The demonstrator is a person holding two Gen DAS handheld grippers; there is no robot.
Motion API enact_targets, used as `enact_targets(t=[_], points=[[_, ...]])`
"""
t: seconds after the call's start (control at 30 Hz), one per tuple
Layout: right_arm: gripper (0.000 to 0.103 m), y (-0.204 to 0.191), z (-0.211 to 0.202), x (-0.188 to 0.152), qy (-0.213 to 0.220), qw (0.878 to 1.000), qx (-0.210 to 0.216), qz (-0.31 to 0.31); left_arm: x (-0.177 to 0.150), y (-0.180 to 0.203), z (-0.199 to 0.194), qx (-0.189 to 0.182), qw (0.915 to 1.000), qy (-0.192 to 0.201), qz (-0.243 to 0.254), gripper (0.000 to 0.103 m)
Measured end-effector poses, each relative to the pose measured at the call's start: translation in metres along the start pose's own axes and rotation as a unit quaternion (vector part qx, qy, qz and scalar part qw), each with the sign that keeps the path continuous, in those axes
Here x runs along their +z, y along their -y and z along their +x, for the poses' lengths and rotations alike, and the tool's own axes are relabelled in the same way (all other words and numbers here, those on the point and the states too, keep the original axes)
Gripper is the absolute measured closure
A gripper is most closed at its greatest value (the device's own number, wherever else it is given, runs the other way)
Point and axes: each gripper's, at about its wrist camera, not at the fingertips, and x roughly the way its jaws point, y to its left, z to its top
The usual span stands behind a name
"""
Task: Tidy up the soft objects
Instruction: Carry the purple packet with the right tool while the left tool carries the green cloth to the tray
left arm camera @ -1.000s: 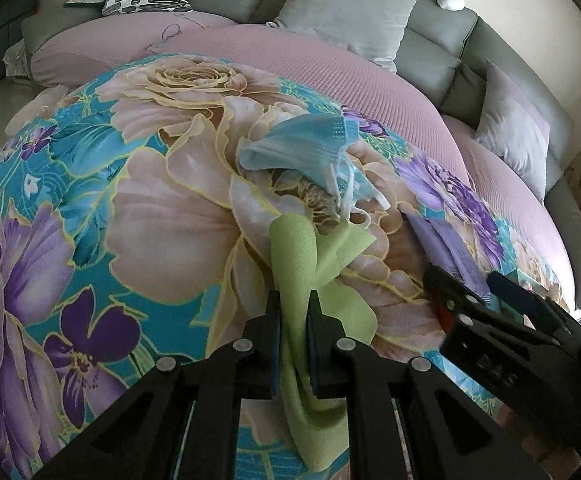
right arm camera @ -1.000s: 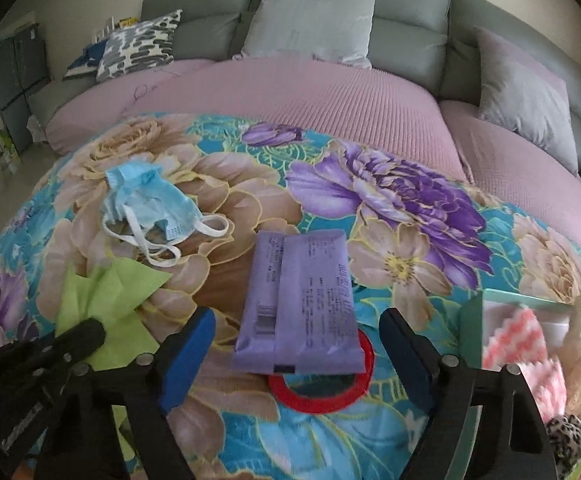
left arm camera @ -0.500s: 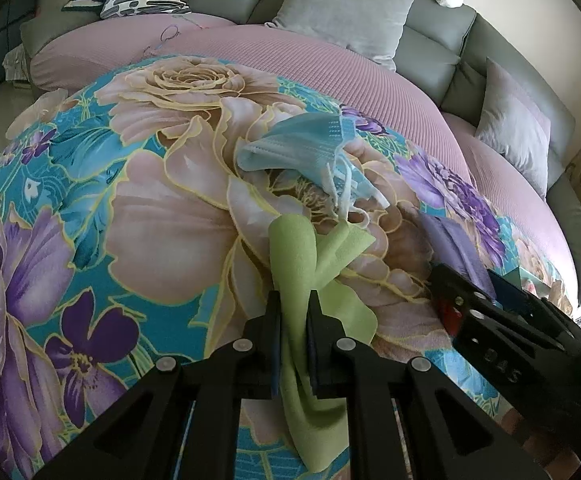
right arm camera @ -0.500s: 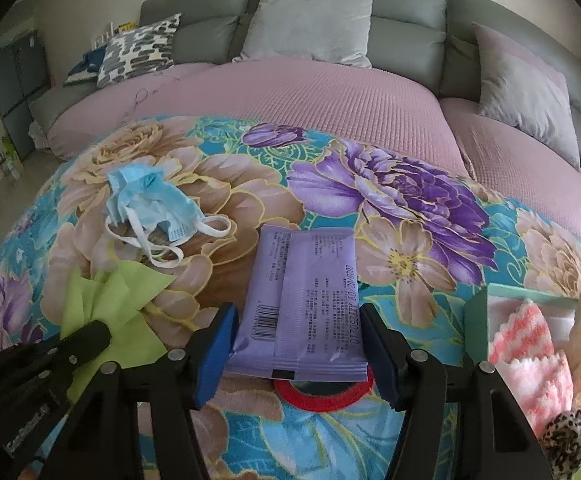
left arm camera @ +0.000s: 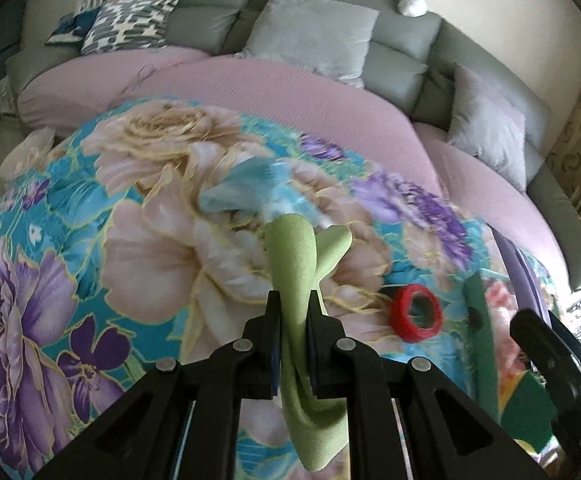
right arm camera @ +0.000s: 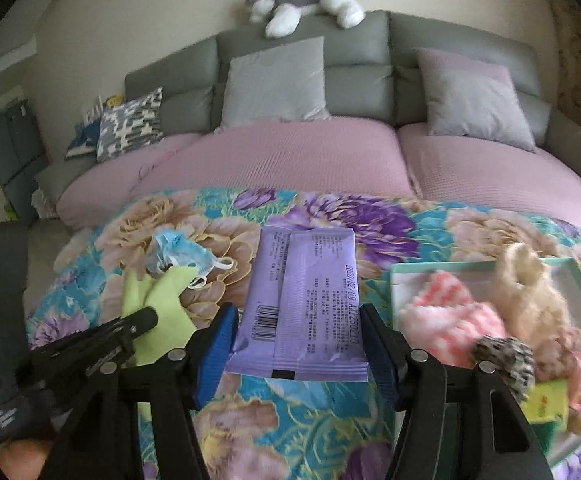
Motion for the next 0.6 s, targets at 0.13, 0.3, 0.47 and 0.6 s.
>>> enact_targets(t=[0.13, 0.3, 0.47, 0.6], points=[[0.038, 0.011, -0.025, -0.004, 0.012, 1.000, -0.022, 0.007, 0.002, 0.021, -0.010, -0.033, 0.9993, 0.010, 0.014, 0.092], [0.038, 0.036, -0.047, -0.013, 0.019, 0.998, -0.045, 0.034, 0.001, 0.055, -0.024, -0.059, 0.9966, 0.026, 0.052, 0.092], [0.038, 0.067, -0.066, -0.013, 0.039, 0.994, -0.088, 0.052, 0.000, 0.087, -0.045, -0.095, 0.9904, 0.056, 0.083, 0.092], [0.038, 0.094, -0.077, -0.017, 0.045, 0.989, -0.117, 0.073, -0.003, 0.110, -0.057, -0.114, 0.9840, 0.079, 0.112, 0.092]])
